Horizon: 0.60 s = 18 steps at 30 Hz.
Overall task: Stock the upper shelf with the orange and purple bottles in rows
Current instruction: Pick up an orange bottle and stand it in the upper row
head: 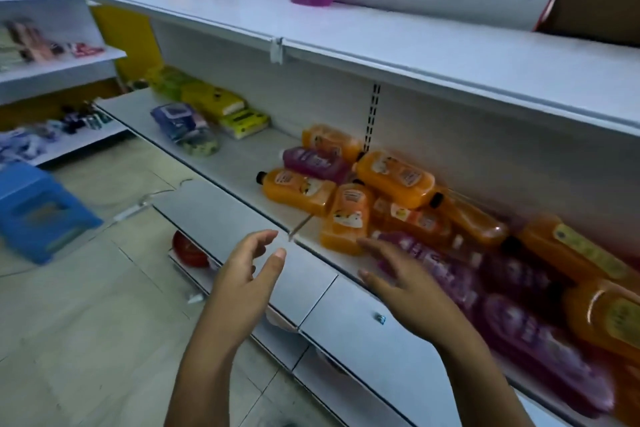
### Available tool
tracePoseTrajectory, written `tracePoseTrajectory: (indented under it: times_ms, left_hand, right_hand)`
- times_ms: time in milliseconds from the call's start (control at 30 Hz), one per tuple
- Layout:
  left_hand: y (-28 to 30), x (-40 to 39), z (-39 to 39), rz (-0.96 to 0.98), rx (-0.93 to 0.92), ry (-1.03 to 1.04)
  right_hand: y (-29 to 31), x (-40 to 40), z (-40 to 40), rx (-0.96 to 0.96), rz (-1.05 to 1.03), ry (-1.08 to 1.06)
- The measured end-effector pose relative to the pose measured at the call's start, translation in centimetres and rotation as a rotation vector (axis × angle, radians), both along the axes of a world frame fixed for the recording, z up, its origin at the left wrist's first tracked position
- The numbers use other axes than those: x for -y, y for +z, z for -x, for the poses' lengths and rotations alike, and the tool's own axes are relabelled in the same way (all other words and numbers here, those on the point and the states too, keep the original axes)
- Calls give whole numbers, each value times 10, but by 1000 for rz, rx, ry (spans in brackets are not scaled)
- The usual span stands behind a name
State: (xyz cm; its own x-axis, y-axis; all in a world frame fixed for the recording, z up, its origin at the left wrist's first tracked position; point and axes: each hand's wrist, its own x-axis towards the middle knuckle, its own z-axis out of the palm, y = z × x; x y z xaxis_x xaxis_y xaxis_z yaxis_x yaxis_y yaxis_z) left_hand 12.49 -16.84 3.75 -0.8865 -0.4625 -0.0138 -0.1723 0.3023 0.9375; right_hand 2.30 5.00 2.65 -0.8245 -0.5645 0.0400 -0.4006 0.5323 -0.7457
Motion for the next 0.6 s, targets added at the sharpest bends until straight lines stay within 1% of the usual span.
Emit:
tracePoseTrajectory:
  times_ms: [100, 200, 233, 300, 367, 467, 533, 600]
  left_hand:
    - [-10, 6, 35, -39, 9, -19]
    - [-24, -6, 77, -87, 19, -129]
    - [-30, -11, 91, -83, 14, -159]
    - [-45, -17, 116, -14, -6, -188]
    - [-60, -20, 136, 16, 59, -226]
    - [-77, -21, 158, 0, 152, -278]
    - [-81, -21, 167, 38, 164, -234]
    - [-83, -21, 174, 102, 172, -172]
  right_hand:
    - [-4, 8, 32, 34, -46, -76]
    - [-5, 23, 70, 68, -90, -129]
    - [-5, 30, 83, 60, -95, -123]
    - [-7, 47, 109, 19, -132, -113]
    - [-11, 64, 130, -38, -235, -124]
    - [-19, 84, 151, -152, -448, -148]
    - [-15, 94, 159, -137, -545, -144]
    - [-7, 99, 165, -57, -579, -112]
